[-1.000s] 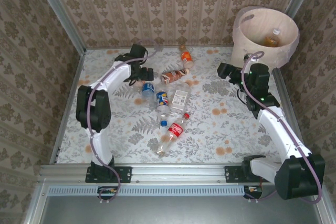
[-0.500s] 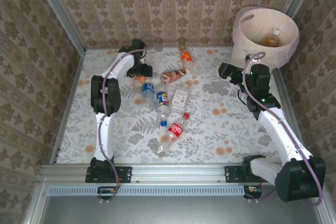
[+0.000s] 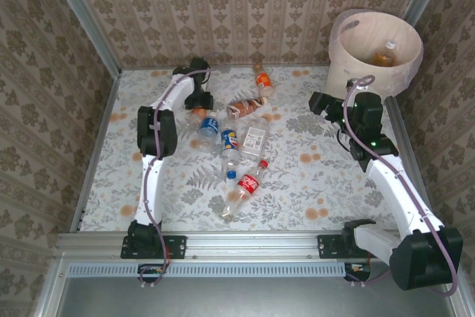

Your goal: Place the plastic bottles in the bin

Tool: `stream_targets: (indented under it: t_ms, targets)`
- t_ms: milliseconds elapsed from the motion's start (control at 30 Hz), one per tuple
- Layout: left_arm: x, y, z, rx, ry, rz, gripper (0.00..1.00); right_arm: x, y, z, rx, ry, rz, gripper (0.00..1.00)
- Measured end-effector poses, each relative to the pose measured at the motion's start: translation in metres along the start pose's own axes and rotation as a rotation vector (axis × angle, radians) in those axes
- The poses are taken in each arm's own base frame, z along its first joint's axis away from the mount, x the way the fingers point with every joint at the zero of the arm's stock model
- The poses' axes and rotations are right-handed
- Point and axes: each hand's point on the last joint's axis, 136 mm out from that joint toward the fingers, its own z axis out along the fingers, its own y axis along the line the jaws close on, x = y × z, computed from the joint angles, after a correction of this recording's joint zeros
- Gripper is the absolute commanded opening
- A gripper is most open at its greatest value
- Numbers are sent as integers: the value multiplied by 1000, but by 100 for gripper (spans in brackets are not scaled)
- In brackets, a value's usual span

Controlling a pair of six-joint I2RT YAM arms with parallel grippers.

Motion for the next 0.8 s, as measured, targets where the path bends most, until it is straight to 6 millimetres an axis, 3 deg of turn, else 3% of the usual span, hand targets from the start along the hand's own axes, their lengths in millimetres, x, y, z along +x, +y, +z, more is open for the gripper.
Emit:
stream_targets:
  t_ms: [300, 433, 533, 667, 800]
  targets:
    - [3, 28, -12, 8, -24, -68, 40, 11, 16, 0, -38, 35, -43, 100]
    - [-4, 34, -42, 58, -109, -131, 40, 18, 29, 4, -69, 55, -49, 100]
    - [-13, 20, -84, 168, -218, -179, 40, 24, 44, 10, -110, 56, -34, 100]
    - [-28, -14, -147, 369, -384, -221, 39, 40, 64, 22, -170, 69, -23, 100]
    - [-33, -55, -184, 541, -479, -219, 39, 71, 81, 40, -204, 147, -46, 100]
